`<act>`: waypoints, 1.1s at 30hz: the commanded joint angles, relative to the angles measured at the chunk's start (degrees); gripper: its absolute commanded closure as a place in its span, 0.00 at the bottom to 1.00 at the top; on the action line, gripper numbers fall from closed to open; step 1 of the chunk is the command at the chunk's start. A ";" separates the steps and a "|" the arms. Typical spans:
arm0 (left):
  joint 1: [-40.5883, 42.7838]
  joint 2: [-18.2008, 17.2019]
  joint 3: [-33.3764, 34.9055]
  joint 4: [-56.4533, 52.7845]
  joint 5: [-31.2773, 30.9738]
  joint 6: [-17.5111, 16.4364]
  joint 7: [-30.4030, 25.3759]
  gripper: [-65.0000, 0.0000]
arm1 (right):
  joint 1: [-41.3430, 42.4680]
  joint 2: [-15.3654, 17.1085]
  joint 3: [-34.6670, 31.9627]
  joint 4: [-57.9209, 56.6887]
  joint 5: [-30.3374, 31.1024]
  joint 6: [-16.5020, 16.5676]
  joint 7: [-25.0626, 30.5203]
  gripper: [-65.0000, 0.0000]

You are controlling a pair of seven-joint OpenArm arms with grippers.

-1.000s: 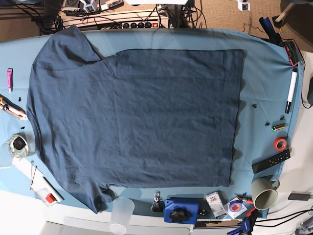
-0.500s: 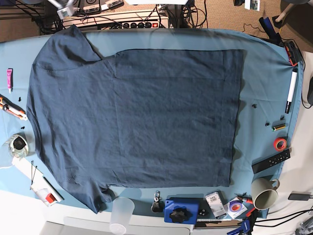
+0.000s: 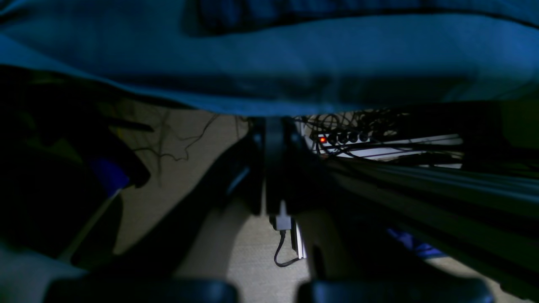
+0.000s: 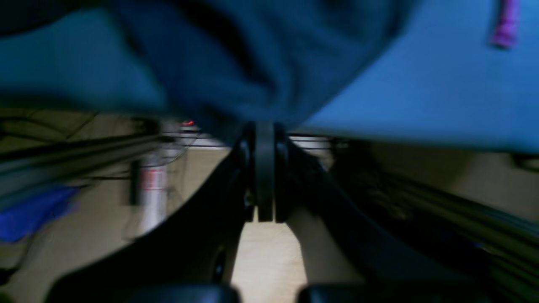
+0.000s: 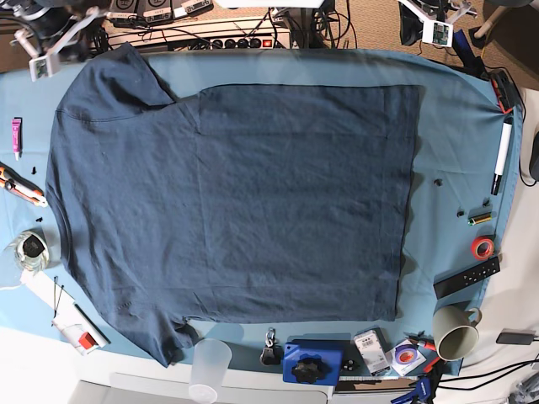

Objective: Fold the T-shirt properly
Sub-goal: 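Lower both grippers to the shirt's shoulder corners and grasp them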

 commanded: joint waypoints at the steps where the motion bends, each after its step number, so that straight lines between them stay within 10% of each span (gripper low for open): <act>1: 0.94 -0.20 -0.13 0.98 -0.15 -0.17 -0.87 1.00 | -0.07 0.37 1.18 0.68 -0.20 0.90 0.74 0.98; 6: 0.63 -0.17 -0.13 0.98 -0.15 -0.17 -0.83 1.00 | 0.26 0.35 1.70 0.70 -4.02 1.66 1.51 0.51; 14: 0.61 -1.16 -0.13 0.98 -0.15 -0.22 -0.87 1.00 | 4.02 0.39 1.73 -0.02 -3.37 -0.33 -1.25 0.51; 33: 0.59 -1.25 -0.13 0.98 -0.15 -0.37 -0.92 1.00 | 23.80 1.95 8.09 -37.20 24.96 17.20 -9.44 0.51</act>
